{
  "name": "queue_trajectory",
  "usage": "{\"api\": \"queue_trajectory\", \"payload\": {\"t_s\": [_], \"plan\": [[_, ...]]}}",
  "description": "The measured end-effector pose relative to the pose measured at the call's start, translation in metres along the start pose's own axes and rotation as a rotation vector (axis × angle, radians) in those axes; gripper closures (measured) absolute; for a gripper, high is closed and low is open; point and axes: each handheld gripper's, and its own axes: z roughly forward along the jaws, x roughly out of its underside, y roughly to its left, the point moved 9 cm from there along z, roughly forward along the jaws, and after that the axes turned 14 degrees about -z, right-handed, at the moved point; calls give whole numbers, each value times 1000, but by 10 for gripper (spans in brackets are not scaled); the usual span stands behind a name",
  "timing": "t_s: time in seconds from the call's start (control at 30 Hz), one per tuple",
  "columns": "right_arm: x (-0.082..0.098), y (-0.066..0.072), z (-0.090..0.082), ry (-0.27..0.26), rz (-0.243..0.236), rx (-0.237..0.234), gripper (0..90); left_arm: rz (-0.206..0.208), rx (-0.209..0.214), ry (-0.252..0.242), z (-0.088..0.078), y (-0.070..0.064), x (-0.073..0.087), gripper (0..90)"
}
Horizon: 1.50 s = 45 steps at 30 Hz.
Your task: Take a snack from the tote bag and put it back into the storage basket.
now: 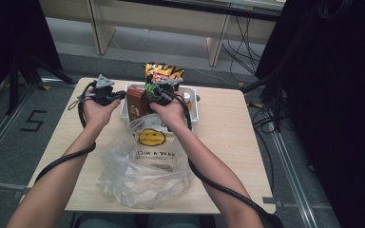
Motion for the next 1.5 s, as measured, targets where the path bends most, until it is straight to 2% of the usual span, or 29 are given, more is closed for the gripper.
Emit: {"api": "queue_trajectory", "payload": {"t_s": [0.03, 0.17, 0.2, 0.3, 0.47, 0.57, 0.73, 0.8, 1.0, 1.2, 1.27, 1.3, 1.33, 1.37, 1.47, 1.5], "plan": [[1, -2, 0, 16, -16, -5, 900, 2, -1, 3, 0, 0, 0, 873], [0, -1, 3, 18, -6, -4, 900, 22, 8, 7, 1, -4, 1, 868], [-1, 0, 5, 4, 9, -1, 900, 31, 6, 5, 1, -5, 1, 864], [1, -2, 5, 15, -16, 4, 900, 35, 12, 0, 1, -7, 4, 858], [0, -2, 7, 22, 4, 6, 900, 37, 15, -2, -1, -8, 6, 866], [1, -4, 7, 24, -7, 14, 900, 46, 20, -1, -2, -9, 8, 864], [1, -7, 7, 21, 5, 17, 855, 32, 9, -11, -7, -9, 9, 840], [1, -10, 4, 14, -9, 38, 834, 23, -4, -14, -9, -6, 8, 832], [-1, -12, -21, -9, -73, 65, 719, 24, -22, -38, -29, 1, 5, 797], [7, -10, -58, -36, -110, 52, 611, 18, -22, -68, -62, 5, 7, 719], [11, -12, -71, -61, -115, 49, 586, 22, -24, -73, -74, 6, 9, 690], [13, -11, -77, -73, -100, 43, 578, 16, -27, -72, -79, 7, 11, 670], [17, -12, -84, -67, -112, 40, 572, 2, -29, -70, -84, 7, 14, 647], [20, -12, -88, -83, -116, 26, 567, -13, -29, -70, -88, 8, 16, 625], [28, -14, -107, -97, -116, 30, 555, -42, -17, -79, -101, 9, 22, 576], [31, -13, -112, -109, -96, 22, 552, -48, -12, -80, -104, 9, 24, 560]]}}
